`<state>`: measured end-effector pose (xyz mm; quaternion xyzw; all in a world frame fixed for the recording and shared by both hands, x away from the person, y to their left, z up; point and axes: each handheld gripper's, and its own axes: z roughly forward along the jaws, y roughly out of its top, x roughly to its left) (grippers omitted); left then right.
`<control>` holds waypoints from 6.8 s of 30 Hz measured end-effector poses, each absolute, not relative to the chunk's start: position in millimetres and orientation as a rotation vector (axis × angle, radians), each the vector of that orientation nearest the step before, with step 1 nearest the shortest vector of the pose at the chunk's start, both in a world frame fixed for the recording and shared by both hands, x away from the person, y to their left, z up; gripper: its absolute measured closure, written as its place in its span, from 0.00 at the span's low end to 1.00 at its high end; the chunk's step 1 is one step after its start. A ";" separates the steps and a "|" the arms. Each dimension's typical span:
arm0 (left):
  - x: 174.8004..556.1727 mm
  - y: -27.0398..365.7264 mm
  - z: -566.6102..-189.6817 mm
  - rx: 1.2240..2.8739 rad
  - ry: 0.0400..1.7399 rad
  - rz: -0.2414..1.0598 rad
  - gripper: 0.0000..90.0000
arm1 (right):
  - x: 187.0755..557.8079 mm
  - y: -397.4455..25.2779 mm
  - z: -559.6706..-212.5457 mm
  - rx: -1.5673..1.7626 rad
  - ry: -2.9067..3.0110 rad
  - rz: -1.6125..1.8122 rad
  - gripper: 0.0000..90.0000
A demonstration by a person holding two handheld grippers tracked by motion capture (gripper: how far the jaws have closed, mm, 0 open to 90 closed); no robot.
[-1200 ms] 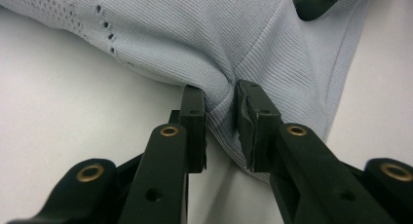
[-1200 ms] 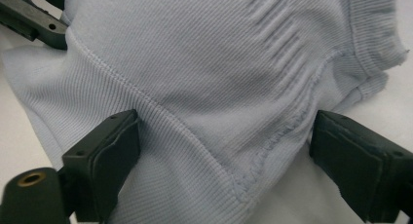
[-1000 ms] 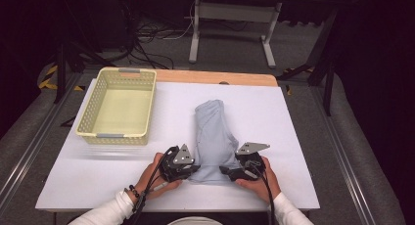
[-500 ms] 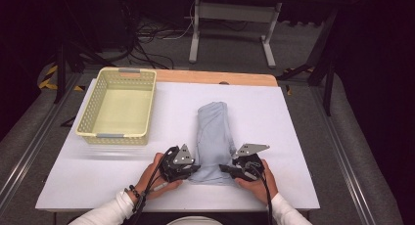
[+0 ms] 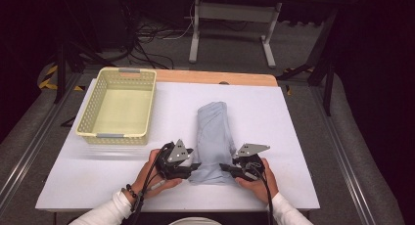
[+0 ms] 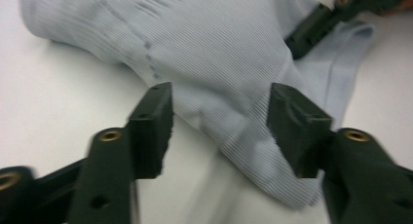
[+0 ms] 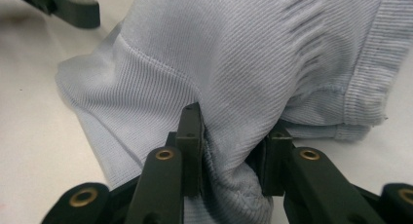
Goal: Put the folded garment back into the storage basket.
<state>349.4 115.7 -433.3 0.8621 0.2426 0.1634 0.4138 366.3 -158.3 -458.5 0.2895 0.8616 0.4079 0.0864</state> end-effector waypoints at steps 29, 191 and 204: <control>449.8 79.1 -459.5 2.104 1.005 0.187 0.08 | 367.1 -158.5 -459.2 0.868 2.557 1.213 0.73; 479.7 256.3 -329.3 2.003 1.104 0.800 0.81 | 464.9 52.3 -368.0 0.596 2.375 1.519 0.78; 482.3 288.2 -348.1 2.047 1.208 0.787 0.80 | 468.9 90.8 -383.6 0.596 2.443 1.482 0.77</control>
